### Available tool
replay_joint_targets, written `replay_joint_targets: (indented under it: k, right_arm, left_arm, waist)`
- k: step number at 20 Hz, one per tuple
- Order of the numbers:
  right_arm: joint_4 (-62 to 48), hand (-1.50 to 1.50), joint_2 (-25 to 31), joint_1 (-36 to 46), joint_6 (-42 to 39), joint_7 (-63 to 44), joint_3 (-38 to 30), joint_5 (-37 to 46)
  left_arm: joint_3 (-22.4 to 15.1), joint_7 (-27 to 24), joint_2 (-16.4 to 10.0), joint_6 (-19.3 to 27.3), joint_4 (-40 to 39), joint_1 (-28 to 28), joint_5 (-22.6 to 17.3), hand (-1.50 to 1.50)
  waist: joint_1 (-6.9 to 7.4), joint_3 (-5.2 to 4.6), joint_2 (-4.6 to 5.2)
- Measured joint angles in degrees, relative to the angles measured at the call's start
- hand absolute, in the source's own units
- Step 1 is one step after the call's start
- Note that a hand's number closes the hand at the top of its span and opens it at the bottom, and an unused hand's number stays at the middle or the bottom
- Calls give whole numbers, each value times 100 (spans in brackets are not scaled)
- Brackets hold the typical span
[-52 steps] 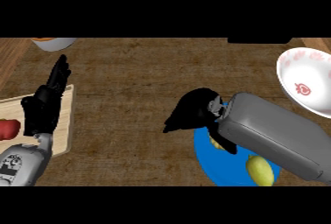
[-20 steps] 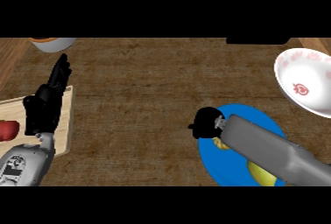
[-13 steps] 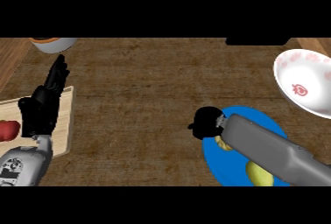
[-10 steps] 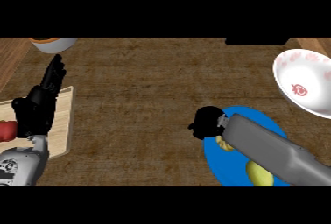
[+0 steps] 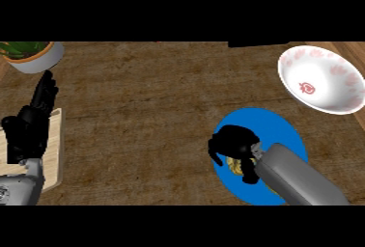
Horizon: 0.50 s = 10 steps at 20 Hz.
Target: Pick the squash from the plate and place it in the bowl
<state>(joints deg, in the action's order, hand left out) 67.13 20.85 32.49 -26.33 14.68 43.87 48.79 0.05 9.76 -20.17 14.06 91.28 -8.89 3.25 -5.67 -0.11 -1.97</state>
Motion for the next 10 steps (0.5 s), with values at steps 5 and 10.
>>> replay_joint_targets:
  k: [5,10]
  right_arm:
    - [1026,150,-193,-1249,835,-496,-779,-665]
    - [2432,150,-330,-2380,1412,-795,-1404,-1387]
  left_arm:
    - [89,1,-28,31,70,130,-17,0]
    - [123,-25,-33,37,105,234,-16,0]
  waist:
    - [-148,-4,-17]
    - [-170,3,11]
